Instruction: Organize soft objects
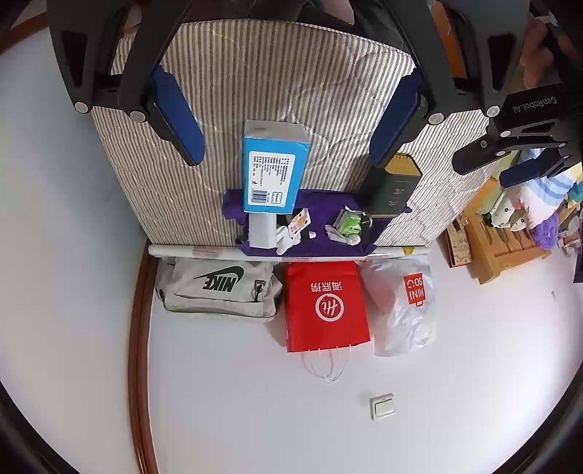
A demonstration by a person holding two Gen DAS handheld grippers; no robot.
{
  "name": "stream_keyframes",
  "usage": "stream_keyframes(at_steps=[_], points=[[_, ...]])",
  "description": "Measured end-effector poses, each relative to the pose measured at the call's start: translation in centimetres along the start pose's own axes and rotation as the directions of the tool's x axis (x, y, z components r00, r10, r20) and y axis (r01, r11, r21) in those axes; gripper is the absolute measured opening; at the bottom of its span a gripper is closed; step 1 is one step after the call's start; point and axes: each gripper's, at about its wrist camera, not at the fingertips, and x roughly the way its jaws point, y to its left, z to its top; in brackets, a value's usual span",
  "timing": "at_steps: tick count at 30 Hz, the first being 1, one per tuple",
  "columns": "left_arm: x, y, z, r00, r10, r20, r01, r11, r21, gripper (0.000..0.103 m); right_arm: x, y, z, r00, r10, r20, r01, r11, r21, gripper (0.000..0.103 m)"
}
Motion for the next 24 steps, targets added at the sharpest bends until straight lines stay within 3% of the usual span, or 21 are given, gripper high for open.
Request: stream_keyframes(at_steps=[24], points=[[-0.13,-0.03,-0.05,1.0,-0.004,-0.001,0.004,1.0,0.0,0.098,-0.4,0.05,0.01,1.0,-0.002,0.008,0.002,1.0,0.0,0.091]])
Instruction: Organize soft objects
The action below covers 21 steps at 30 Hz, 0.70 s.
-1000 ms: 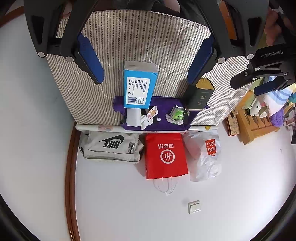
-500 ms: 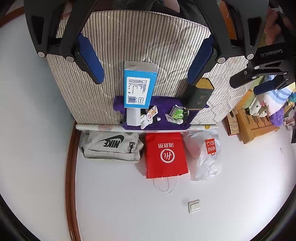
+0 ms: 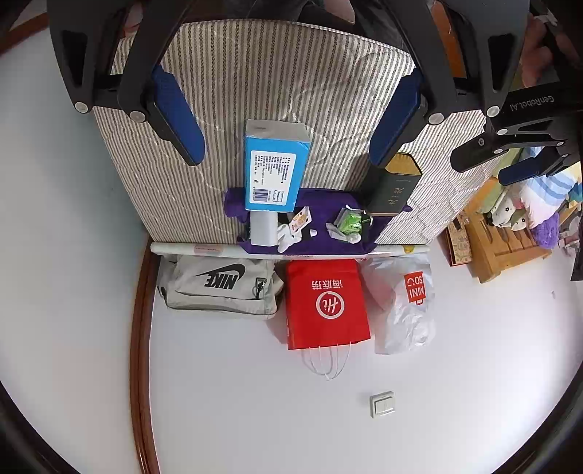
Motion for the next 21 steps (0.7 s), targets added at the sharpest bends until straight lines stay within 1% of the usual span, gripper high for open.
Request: stream_keyframes(at_steps=[21], points=[[-0.1,0.03,-0.25,1.0,0.001,-0.003,-0.001,1.0,-0.002,0.098,-0.09,0.07,0.04,1.0,0.004,0.001,-0.004,1.0,-0.006,0.091]])
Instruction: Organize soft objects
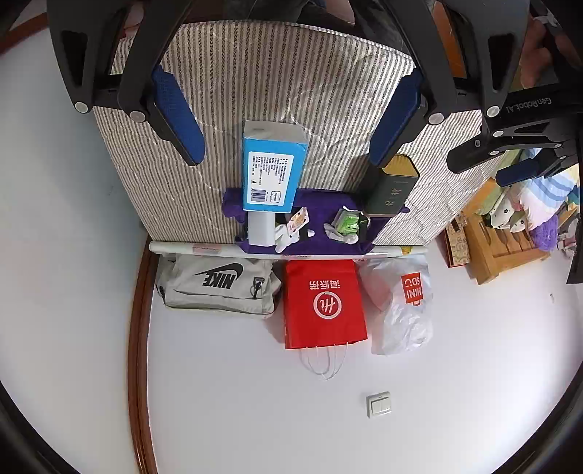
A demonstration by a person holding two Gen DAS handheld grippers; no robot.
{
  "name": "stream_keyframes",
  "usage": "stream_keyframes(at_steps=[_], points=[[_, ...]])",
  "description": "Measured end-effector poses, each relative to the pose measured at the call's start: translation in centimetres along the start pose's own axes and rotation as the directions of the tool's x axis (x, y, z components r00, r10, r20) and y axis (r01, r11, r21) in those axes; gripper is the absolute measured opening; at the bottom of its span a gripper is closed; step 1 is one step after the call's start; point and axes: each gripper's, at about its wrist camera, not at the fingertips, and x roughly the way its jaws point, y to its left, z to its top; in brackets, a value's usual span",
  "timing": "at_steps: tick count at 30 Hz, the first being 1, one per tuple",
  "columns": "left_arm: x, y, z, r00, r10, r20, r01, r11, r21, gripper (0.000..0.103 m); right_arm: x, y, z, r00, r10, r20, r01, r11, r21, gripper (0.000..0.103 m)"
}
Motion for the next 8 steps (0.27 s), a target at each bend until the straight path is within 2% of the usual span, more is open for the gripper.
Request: stream_keyframes(at_steps=[8], points=[[0.09,0.06,-0.14,1.0,-0.001,-0.001,0.001,1.0,0.007,0.098,-0.07,0.1,-0.17,1.0,0.004,0.0,-0.004,1.0,-0.005,0.091]])
